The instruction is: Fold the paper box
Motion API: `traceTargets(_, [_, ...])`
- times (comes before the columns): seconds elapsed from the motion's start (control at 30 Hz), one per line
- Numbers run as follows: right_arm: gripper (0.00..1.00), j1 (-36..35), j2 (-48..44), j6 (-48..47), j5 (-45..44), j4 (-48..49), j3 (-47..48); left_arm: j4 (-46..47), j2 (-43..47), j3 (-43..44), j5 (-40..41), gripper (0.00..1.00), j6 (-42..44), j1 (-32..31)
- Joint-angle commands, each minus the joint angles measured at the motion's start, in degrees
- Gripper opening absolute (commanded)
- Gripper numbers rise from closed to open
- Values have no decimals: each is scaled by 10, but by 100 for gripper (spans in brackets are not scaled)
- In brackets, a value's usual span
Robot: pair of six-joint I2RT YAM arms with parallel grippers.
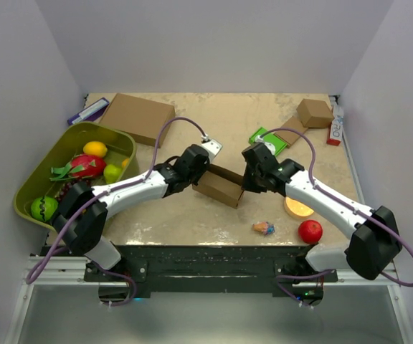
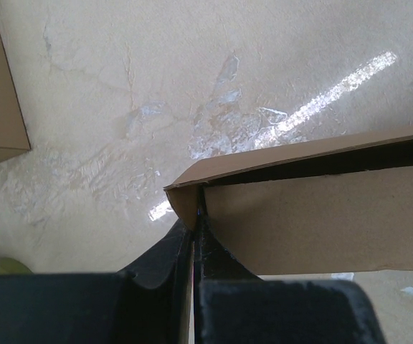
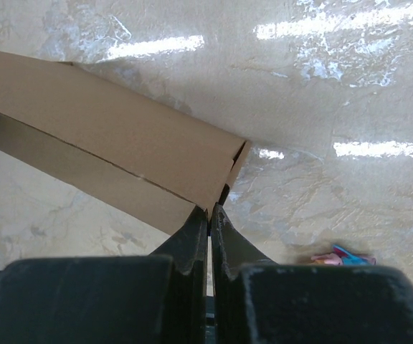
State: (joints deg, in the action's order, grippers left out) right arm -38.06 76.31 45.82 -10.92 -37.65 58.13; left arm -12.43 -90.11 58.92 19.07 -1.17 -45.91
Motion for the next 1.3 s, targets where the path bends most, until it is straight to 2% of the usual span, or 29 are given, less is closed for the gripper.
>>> traceTargets(0.0, [0,0,-29,25,16,62,10,-32,-16,-2,-31,4,6,-23])
traceTargets(0.6, [0,-11,-35,10,29,74,-52,-37,-22,6,-45,4,1,-24])
traceTargets(0.93, [0,-109,23,30,-89,7,-6,-37,-23,9,-59,4,-3,-24])
traceTargets(1.27, [0,-147,52,50,-120,6,-17,-35,-10,10,-95,4,-23,-23])
